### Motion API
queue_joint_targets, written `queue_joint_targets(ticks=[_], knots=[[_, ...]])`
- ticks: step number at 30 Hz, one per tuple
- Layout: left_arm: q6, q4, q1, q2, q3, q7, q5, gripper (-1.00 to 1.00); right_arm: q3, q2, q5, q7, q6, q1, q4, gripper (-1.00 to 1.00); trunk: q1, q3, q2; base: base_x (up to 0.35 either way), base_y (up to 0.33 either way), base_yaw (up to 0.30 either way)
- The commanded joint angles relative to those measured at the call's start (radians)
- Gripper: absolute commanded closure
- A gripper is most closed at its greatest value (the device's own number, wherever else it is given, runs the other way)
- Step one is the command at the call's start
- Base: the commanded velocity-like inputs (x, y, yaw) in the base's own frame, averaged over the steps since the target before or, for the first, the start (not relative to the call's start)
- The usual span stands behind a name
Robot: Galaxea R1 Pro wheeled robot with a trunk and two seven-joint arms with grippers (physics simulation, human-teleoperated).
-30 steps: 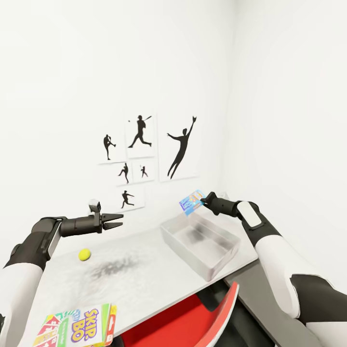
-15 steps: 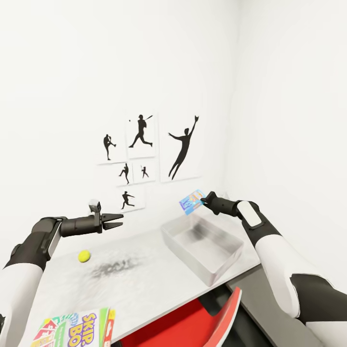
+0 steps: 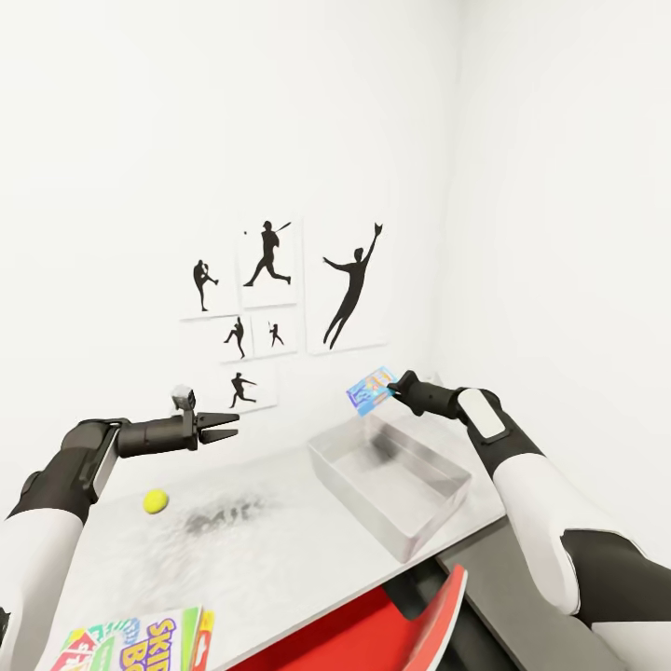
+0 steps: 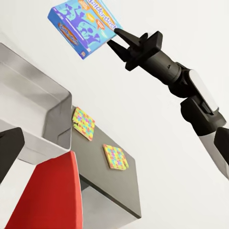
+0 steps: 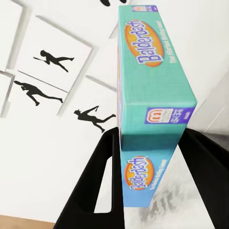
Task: Put all the toys in the child's room - the three board games (two on the bed and one on the table), the two jigsaw puzzles on the table, and the tennis ball on the table - inside the toy box on the table in the child's room.
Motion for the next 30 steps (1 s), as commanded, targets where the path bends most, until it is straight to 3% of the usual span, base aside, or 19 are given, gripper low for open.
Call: queue_joint_targets(ticks=[1, 5, 8, 13, 18, 30], knots=[[0.011, 0.000, 0.000, 0.000, 0.000, -0.004, 0.000, -1.00, -0.003, 0.001, 0.004, 0.004, 0.006, 0.000, 0.000, 1.00, 0.000, 0.000, -0.001, 0.023, 0.000, 0.000], [0.010, 0.000, 0.000, 0.000, 0.001, -0.004, 0.000, -1.00, -0.001, 0.001, 0.003, 0.002, 0.014, 0.000, 0.030, 1.00, 0.000, 0.000, -0.001, 0.011, 0.000, 0.000], [0.010, 0.000, 0.000, 0.001, 0.001, -0.005, 0.000, -1.00, -0.002, 0.002, 0.005, 0.001, 0.025, -0.001, 0.143, 1.00, 0.000, 0.000, -0.001, 0.003, 0.000, 0.000], [0.009, 0.000, 0.000, 0.007, 0.002, -0.006, -0.001, -1.00, -0.001, 0.000, 0.005, 0.001, 0.039, -0.007, 0.227, 1.00, 0.000, 0.000, -0.001, 0.000, 0.000, 0.000], [0.010, 0.000, 0.000, 0.052, 0.001, -0.020, 0.007, -1.00, -0.001, -0.001, 0.006, 0.002, 0.066, -0.008, 0.242, 1.00, 0.000, 0.000, -0.001, 0.000, 0.000, 0.000], [0.011, 0.000, 0.000, 0.099, 0.001, -0.064, 0.008, -1.00, -0.001, -0.001, 0.006, 0.009, 0.068, 0.000, 0.226, 1.00, 0.000, 0.000, -0.001, 0.000, 0.000, 0.000]])
